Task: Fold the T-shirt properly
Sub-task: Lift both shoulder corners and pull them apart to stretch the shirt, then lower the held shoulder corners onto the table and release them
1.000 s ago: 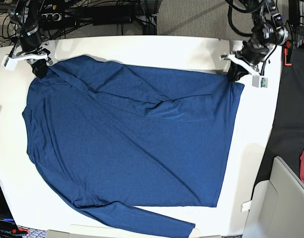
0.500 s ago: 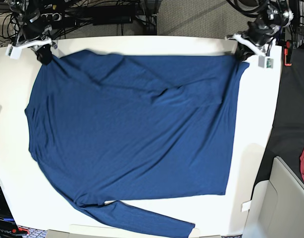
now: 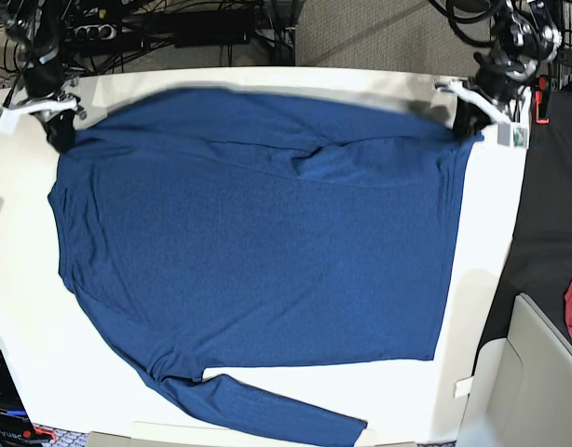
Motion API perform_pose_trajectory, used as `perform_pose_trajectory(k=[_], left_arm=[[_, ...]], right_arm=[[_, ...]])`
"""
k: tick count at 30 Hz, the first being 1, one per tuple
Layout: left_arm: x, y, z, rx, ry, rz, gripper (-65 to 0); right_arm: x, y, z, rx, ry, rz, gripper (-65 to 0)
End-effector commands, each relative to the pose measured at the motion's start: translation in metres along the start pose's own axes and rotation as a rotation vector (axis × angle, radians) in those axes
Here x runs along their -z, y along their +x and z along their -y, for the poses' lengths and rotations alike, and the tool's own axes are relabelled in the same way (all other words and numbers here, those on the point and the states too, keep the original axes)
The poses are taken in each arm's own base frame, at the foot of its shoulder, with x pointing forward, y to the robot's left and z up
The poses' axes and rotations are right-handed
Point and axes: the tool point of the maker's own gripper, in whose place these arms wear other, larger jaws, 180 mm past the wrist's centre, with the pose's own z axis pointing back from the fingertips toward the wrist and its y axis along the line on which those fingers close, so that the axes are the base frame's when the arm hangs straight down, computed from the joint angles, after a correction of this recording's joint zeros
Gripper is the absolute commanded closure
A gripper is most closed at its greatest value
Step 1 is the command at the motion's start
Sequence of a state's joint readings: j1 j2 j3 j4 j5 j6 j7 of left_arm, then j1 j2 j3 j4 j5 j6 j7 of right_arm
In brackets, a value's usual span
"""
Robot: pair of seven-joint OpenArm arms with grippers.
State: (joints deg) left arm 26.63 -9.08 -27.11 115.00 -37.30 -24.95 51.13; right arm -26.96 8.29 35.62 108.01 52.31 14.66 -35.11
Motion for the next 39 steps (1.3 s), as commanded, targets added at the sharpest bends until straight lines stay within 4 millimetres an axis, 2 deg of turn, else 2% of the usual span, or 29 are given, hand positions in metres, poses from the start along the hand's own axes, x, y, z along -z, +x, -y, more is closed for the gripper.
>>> perform_pose_trajectory(k=[1,4,10,18,24,30,33,36,39], left_arm=[[-0.001,0.017,0.0,0.013,-0.002,0.051,0.0],[0.006,0.038,0.003,0.017,-0.012,0.104,0.0],[0.019,0.082,0.006,0.022,-0.027,0.213,-0.1],[0.036,0.11,0.007,0.006,-0.046,0.223,-0.1],[0.054,0.109,0.001,-0.048,-0.059,0.198,-0.1],[0.064,0.116,-0.002,-0.078,-0.07,0.21,-0.1],[0.065,0.122,-0.001,-0.076,-0.073,0.222,-0.1],[0.07,0.119,-0.002,-0.093,-0.077,0.209,-0.2],[0.08,0.108,-0.007,-0.134,-0.079,0.175,-3.4]], right_arm=[[0.005,0.024,-0.009,-0.029,0.034,0.067,-0.6],[0.019,0.037,-0.012,-0.017,0.049,0.103,-0.6],[0.055,0.051,-0.001,0.063,0.048,0.139,-0.6],[0.086,0.067,0.011,0.123,0.04,0.157,-0.6],[0.109,0.067,0.015,0.193,0.038,0.152,-0.6],[0.136,0.069,-0.005,0.231,0.086,0.137,-0.6],[0.156,0.065,-0.026,0.242,0.13,0.104,-0.6],[0.17,0.06,-0.04,0.262,0.155,0.082,-0.6],[0.173,0.059,-0.041,0.274,0.154,0.081,-0.9]])
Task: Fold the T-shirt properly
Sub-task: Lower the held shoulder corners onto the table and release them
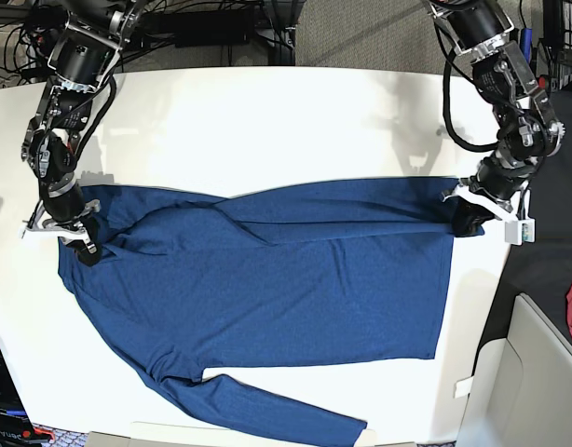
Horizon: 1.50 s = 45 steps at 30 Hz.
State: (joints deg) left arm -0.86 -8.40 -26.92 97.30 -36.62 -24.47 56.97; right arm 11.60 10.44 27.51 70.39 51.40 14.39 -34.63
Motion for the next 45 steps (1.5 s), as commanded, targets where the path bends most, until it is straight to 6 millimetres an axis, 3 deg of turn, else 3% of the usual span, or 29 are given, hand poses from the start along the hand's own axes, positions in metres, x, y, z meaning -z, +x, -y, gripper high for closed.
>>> perform_pose_trajectory(k=[1,4,6,11,15,22,28,34,38,45], left_arm=[[-0.001,0.015,-0.001,0.0,-0.005,0.044,-5.7],[-0.001,0.01,-0.012,-0.068,0.044,0.032,-14.4],[-0.004,0.012,-0.017,-0.115,0.079,0.038,-17.7],[-0.017,0.014,-0.013,-0.099,0.099,0.04,-22.1],[-0.027,-0.005,-0.003,-0.024,0.07,-0.077,-24.0],[-0.032,-0.028,-0.005,-0.029,0.077,-0.159,-30.6],[-0.026,-0.046,-0.012,-0.071,0.082,-0.205,-31.5],[-0.014,-0.079,-0.017,-0.163,0.071,-0.286,-31.5],[-0.012,-0.084,-0.017,-0.18,0.067,-0.295,-31.5],[0.012,-0.086,-0.007,-0.256,0.022,-0.304,-31.5]], right_arm=[[0.0,0.023,-0.01,-0.018,0.033,0.058,-0.9],[-0.003,0.023,-0.008,-0.021,0.029,0.059,-2.7],[-0.006,0.019,-0.002,-0.018,0.018,0.049,-7.7],[-0.02,0.019,-0.006,-0.059,0.025,0.056,-24.3],[-0.031,0.008,-0.018,-0.112,0.049,-0.029,-31.4],[-0.063,-0.003,-0.025,-0.201,0.057,-0.062,-32.0],[-0.091,-0.004,-0.008,-0.201,0.011,-0.048,-32.0],[-0.105,0.001,0.002,-0.119,0.021,-0.028,-32.0],[-0.109,0.007,0.007,-0.116,0.005,-0.012,-32.0],[-0.109,0.006,0.009,-0.116,0.0,-0.013,-32.0]])
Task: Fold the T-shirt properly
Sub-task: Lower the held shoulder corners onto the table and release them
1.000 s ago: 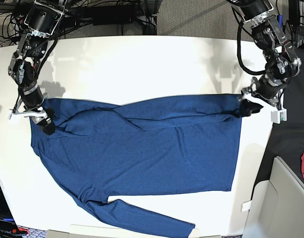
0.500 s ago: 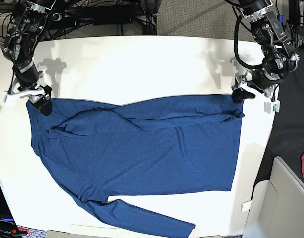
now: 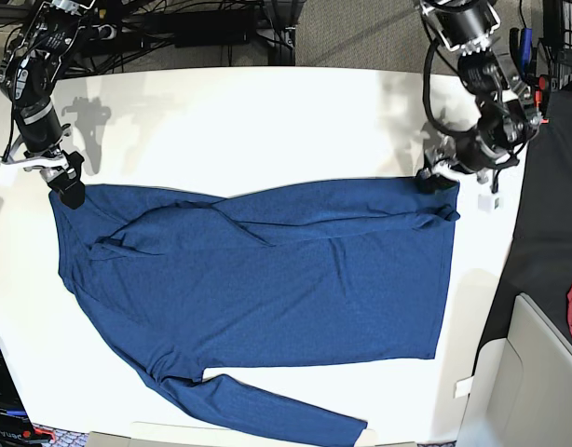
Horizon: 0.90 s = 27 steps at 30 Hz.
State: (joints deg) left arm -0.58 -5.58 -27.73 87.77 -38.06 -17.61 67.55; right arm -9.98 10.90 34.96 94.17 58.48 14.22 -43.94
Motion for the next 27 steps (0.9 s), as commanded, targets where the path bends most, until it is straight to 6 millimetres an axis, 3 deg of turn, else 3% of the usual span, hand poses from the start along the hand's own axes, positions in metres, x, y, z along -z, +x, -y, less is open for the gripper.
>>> perform_pose_trajectory(k=[1,6,8,14,23,27], left_arm=[[0.003,0.003,0.002,-0.001,-0.007,-0.004,-31.5],[0.013,0.011,0.005,-0.029,-0.025,0.023,-31.1],[0.017,0.011,0.006,-0.038,-0.031,0.015,-27.7],[0.019,0.01,0.006,-0.043,-0.033,0.009,0.0],[0.017,0.007,0.004,-0.043,-0.028,0.006,0.0],[0.017,0.007,0.004,-0.043,-0.028,0.006,0.0]], right_arm=[[-0.001,0.015,-0.009,-0.018,0.032,0.043,-32.0],[-0.001,0.014,-0.01,-0.01,0.036,0.044,-32.0],[-0.003,0.011,-0.007,-0.008,0.03,0.037,-31.9],[-0.005,0.006,-0.001,-0.015,0.008,0.021,-31.9],[0.001,0.005,0.008,-0.061,-0.04,0.009,-31.9],[0.004,-0.006,0.022,-0.026,-0.066,-0.02,-31.9]])
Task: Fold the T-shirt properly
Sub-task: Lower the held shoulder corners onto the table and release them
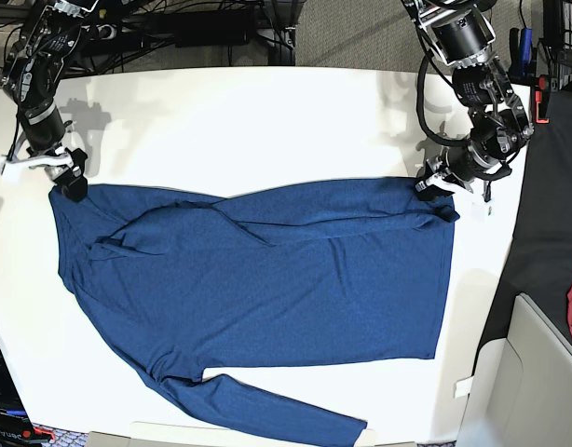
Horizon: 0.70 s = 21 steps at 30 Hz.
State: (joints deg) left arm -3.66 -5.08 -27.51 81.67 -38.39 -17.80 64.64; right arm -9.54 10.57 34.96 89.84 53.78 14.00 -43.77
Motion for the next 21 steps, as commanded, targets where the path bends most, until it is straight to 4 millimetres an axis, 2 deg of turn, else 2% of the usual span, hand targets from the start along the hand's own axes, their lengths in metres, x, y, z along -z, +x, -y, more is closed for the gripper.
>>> perform_pose_trajectory(k=[1,7,17,19,21], left_arm=[[-0.003,0.003,-0.001,0.011,0.011,-0.004,0.0],[-0.005,0.004,0.001,0.021,0.011,-0.006,0.0],[-0.007,0.005,0.002,0.028,0.011,-0.012,0.0],[-0.007,0.005,0.002,0.028,0.011,-0.012,0.0],[-0.007,0.004,0.002,0.028,0.011,-0.013,0.0]], right_arm=[[0.0,0.013,-0.005,-0.013,0.022,0.034,-31.9],[0.012,0.002,0.011,0.052,-0.007,0.003,-31.9],[0.028,0.016,0.042,0.247,-0.129,0.047,-31.9],[0.031,0.021,0.044,0.267,-0.128,0.061,-31.7],[0.036,0.024,0.044,0.286,-0.125,0.065,-28.1]])
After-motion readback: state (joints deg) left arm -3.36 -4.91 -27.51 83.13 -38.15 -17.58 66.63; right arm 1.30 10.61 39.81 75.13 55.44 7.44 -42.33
